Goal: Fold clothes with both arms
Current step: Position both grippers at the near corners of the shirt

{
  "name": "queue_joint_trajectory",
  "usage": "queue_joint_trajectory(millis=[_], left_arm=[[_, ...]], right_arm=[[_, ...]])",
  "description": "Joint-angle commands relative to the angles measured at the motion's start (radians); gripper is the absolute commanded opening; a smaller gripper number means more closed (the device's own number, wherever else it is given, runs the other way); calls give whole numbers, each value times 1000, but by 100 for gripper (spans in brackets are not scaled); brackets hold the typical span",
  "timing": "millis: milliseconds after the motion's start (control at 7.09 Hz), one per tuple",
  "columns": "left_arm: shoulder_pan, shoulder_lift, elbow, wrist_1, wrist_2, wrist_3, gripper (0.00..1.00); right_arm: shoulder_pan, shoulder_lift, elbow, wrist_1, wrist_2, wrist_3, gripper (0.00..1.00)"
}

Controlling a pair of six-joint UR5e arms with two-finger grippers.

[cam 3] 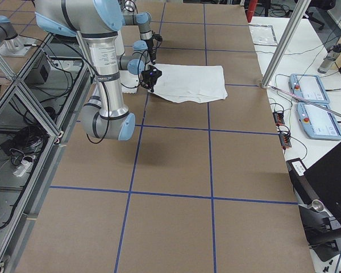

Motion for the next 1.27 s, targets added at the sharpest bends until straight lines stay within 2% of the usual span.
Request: queue_joint_trajectory(millis=[0,141,423,705,846,987,1128], left_arm=[[13,-8,4,0,1,-3,58],[13,-11,11,0,1,-3,57],[13,-17,12,0,1,-3,41],[10,-17,12,0,2,-1,37],[9,-17,12,0,2,-1,28],[1,-17,12,0,2,-1,6],[-4,-20,12,0,2,0,0]], right_arm=[[0,0,1,0,0,0,0],[1,0,1,0,0,0,0],[1,-2,4,0,0,0,0],[1,0,8,-2,2,0,0],[1,0,7,-2,2,0,0],[1,1,8,0,2,0,0],[1,0,8,-2,2,0,0]])
